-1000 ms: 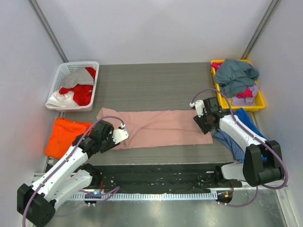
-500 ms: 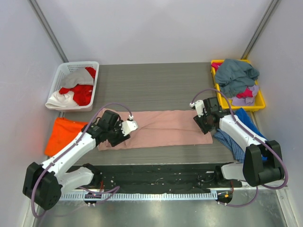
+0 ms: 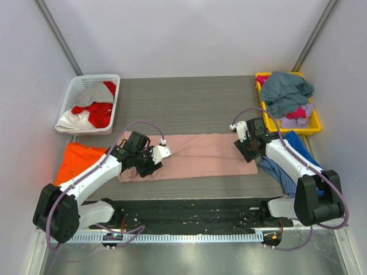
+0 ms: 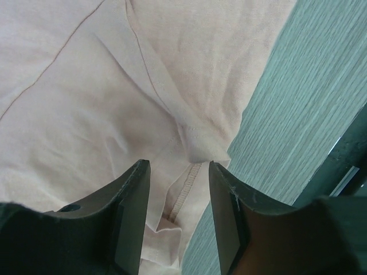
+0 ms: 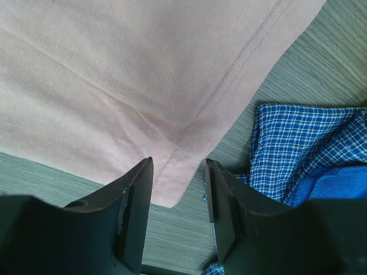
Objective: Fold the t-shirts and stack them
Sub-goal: Fold the other side of the tshirt into a rectangle
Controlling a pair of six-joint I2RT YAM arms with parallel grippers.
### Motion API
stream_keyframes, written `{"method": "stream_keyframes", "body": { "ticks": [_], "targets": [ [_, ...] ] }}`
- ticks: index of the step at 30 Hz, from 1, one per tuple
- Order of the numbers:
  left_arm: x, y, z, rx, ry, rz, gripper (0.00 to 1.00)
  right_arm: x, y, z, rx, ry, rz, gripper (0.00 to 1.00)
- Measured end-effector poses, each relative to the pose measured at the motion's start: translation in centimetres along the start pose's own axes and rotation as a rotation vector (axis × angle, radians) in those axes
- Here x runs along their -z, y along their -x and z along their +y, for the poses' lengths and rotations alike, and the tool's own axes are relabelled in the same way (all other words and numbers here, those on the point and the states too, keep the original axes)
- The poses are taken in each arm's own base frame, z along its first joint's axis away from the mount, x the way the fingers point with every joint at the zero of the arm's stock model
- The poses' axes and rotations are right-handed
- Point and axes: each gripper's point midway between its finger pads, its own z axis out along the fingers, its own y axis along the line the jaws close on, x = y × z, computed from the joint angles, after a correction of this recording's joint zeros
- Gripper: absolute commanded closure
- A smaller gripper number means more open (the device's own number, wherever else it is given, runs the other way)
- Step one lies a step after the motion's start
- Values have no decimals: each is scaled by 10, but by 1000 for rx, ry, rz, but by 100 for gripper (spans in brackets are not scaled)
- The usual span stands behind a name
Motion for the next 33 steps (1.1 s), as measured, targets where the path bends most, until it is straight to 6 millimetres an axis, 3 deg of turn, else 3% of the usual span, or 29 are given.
{"method": "stream_keyframes", "body": {
  "ticks": [5,15,24,33],
  "targets": [
    [-6,0,0,3,-12,4,59,0,0,0,0,0,0,52],
    [-17,0,-5,26,-59,11,100,0,0,0,0,-1,1,52],
    [-11,13,-13,21,-121,-28,100,0,0,0,0,-1,1,52],
    [-10,7,-34,-56,-236,22,96,0,0,0,-1,-1,2,52]
  ]
}}
